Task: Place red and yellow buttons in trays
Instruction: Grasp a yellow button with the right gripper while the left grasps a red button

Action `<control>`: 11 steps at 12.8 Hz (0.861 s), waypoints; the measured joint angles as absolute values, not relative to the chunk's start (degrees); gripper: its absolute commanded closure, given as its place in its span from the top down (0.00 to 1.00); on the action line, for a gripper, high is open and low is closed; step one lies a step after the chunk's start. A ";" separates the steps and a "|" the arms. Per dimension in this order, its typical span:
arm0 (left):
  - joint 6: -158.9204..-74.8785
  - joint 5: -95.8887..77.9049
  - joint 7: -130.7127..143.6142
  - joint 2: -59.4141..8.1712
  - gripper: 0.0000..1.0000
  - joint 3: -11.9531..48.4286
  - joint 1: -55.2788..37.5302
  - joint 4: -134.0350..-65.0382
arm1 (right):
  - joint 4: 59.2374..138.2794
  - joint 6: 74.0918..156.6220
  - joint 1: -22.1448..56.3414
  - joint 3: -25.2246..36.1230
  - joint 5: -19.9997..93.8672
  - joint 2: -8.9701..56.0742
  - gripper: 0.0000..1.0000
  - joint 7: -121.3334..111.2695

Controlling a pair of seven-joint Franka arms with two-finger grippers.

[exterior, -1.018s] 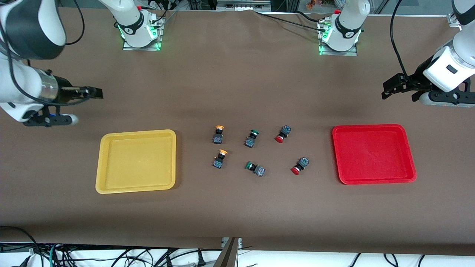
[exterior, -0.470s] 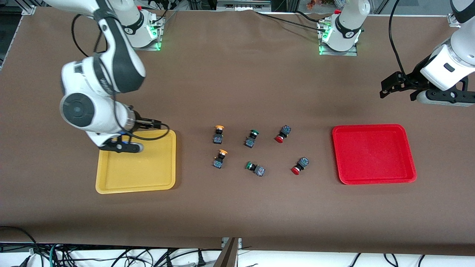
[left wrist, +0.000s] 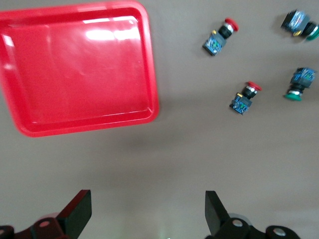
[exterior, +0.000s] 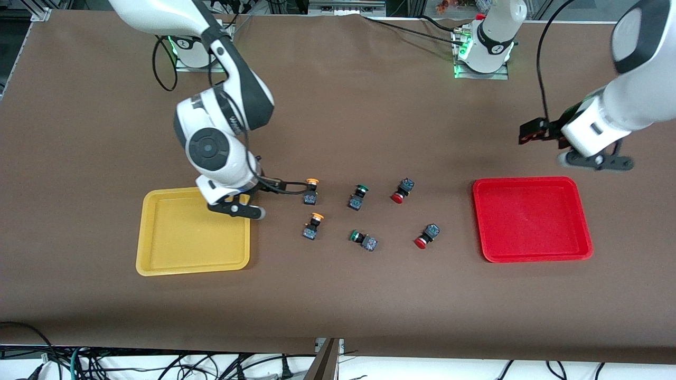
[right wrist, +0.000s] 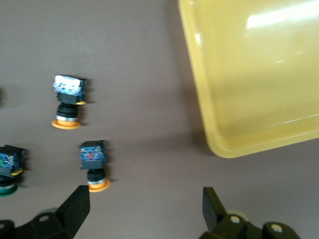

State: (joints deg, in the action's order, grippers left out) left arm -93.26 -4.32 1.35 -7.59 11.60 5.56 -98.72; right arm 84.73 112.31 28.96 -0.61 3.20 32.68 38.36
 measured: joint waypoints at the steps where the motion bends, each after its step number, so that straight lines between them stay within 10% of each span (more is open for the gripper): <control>1: -94.36 -4.32 1.32 -11.26 1.00 11.82 5.22 -97.16 | 84.74 114.42 30.19 -0.61 3.21 34.06 1.00 39.33; 11: -116.84 4.90 -26.63 -39.82 1.00 11.96 -5.52 -83.42 | 84.70 130.54 35.77 -0.60 3.20 44.94 1.00 41.87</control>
State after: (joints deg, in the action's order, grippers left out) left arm -116.84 4.90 -26.63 -39.82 11.96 -5.52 -83.42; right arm 84.70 130.54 35.77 -0.60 3.20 44.94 41.87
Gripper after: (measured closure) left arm 0.000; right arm 0.000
